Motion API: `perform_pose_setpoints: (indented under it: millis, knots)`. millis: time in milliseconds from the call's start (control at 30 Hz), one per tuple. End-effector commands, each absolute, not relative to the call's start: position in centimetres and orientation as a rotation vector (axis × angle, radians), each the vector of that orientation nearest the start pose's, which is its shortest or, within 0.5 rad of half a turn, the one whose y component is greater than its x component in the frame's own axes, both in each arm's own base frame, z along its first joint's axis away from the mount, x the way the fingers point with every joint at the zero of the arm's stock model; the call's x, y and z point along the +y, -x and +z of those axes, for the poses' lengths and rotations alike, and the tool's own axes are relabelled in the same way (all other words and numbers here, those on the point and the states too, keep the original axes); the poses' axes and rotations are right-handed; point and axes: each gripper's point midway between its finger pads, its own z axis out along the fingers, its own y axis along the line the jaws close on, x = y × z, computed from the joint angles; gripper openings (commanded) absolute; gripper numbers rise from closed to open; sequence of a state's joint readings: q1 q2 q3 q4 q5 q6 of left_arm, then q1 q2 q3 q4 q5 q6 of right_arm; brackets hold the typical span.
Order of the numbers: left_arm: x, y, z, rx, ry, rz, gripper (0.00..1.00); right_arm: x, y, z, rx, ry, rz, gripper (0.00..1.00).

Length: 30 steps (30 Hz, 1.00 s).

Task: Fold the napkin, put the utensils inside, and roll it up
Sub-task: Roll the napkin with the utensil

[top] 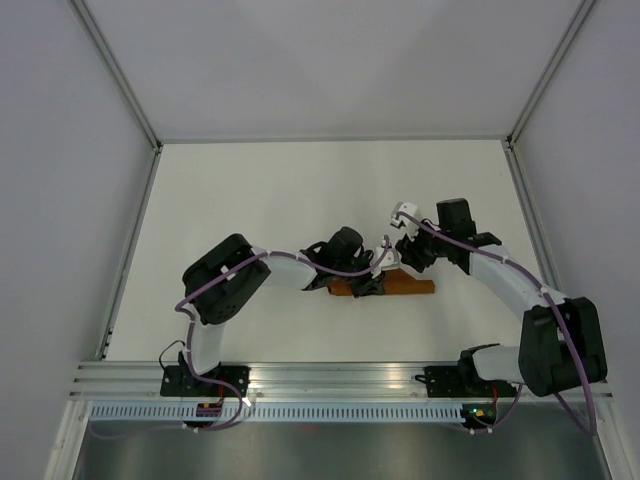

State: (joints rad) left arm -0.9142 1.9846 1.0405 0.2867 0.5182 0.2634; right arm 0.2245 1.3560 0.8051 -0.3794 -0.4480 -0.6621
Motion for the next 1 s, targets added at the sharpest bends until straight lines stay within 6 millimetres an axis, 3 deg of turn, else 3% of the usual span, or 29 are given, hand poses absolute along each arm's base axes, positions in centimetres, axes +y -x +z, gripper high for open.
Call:
perform_pose_setpoints:
  millis: [0,167,500,700,967]
  knots:
    - [-37.1,-18.2,-5.1,2.155,-1.556,-1.003,0.02,12.3,-30.0,8.9,1.984,1.191,0.304,0.61]
    - [-36.6,-18.3,-5.2,2.24,-1.518,-1.086,0.02,11.9,-28.4,10.2,1.863,1.211,0.253,0.61]
    - [-36.2,-18.8,-5.9,2.375,-1.457,-1.145,0.02,13.3,-23.6,7.8,1.77,1.404,0.329,0.63]
    - [-36.0,-19.1,-6.0,2.441,-1.411,-1.177,0.02,14.8,-22.2,5.9,1.706,1.527,0.254,0.63]
    - [-36.0,-19.2,-6.4,2.503,-1.371,-1.224,0.02,14.9,-22.6,3.6,1.662,1.606,0.141,0.61]
